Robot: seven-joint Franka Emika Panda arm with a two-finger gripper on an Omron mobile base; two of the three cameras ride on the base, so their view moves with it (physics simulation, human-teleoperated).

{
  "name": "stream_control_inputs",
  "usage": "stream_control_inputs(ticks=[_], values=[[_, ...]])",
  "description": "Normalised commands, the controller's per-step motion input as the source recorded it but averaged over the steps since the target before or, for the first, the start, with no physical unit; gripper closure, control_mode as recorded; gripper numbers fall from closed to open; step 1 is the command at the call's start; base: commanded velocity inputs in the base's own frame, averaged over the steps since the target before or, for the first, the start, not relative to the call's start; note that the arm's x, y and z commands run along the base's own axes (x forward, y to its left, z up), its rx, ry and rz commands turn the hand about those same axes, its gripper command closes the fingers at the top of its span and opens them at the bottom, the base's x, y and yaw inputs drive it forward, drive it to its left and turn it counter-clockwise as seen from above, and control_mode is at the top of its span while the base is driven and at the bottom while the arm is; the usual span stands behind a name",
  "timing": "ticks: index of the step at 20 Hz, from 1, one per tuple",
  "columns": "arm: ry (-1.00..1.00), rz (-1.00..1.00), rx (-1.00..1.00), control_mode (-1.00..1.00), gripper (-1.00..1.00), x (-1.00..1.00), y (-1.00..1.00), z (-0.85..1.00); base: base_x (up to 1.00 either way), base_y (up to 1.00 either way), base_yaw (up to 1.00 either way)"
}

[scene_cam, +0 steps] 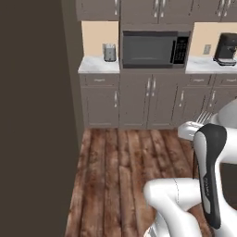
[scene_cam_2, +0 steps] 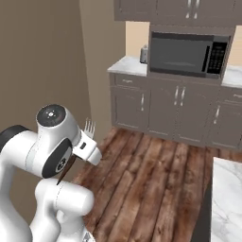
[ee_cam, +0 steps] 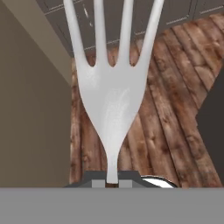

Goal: Take the fork and place it on the left side of the plate. Then take the spoon and place it on the right side of the plate. Make sure they're directly next to the plate.

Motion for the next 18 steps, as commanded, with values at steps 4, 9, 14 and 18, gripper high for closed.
stream_control_inputs(ticks=[4,9,14,18], values=[[0.00,0.00,0.00,1.00,1.00,0.00,0.00,0.00,-1.00,0.00,-0.13],[0.00,0.00,0.00,1.00,1.00,0.00,0.00,0.00,-1.00,-0.08,-0.05],[0.00,0.00,0.00,1.00,1.00,0.00,0.00,0.00,-0.94,-0.16,-0.02],[0.00,0.00,0.00,1.00,1.00,0.00,0.00,0.00,-0.81,-0.25,-0.01]])
